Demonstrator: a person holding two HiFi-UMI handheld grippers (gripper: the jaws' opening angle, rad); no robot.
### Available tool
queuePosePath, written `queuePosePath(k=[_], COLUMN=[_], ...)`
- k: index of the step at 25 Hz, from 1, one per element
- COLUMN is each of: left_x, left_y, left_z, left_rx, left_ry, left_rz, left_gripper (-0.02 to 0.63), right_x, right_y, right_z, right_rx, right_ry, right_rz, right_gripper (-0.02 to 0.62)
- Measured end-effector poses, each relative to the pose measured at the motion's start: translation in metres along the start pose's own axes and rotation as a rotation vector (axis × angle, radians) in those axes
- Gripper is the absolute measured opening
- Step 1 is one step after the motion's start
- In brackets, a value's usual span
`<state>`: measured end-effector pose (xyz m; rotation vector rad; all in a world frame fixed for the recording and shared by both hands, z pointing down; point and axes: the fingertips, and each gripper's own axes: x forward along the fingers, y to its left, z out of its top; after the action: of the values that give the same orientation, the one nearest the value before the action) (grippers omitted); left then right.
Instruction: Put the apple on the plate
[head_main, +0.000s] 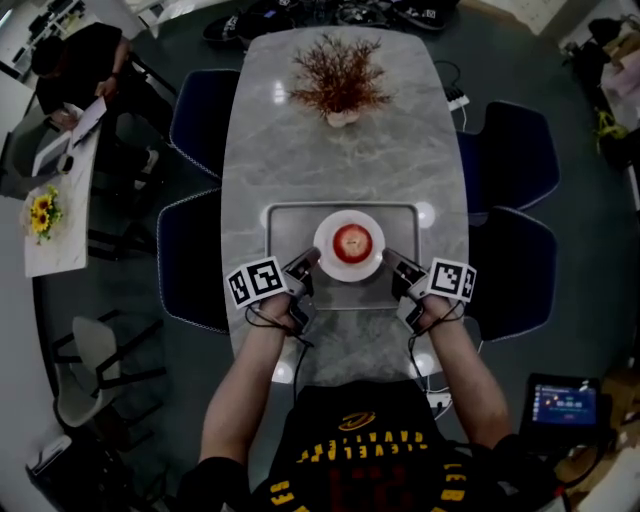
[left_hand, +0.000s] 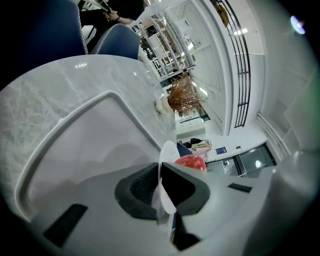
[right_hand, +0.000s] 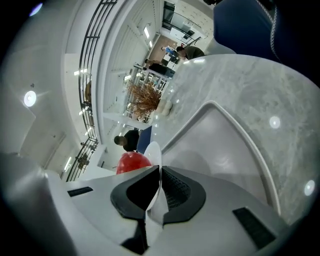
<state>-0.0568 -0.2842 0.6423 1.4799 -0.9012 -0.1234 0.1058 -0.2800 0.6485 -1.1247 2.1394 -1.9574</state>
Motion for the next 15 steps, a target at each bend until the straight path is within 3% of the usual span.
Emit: queuePosePath(k=[6, 15], left_x=[0.013, 0.019], left_y=[0.027, 0.046], left_z=[-0.003, -0.008], left_rx=[0.017, 0.122], left_ry=[0.035, 0.093], left_rz=[0.071, 0.168], left_gripper=[0.02, 0.02], right_x=[0.018, 0.029], right_y=[-0.022, -0.042], right_z=[-0.004, -0.016], right_rx=[-0.056, -0.083], right_ry=[0.04, 0.085], right_rz=[-0.038, -0.116], right_gripper=[0.025, 0.025])
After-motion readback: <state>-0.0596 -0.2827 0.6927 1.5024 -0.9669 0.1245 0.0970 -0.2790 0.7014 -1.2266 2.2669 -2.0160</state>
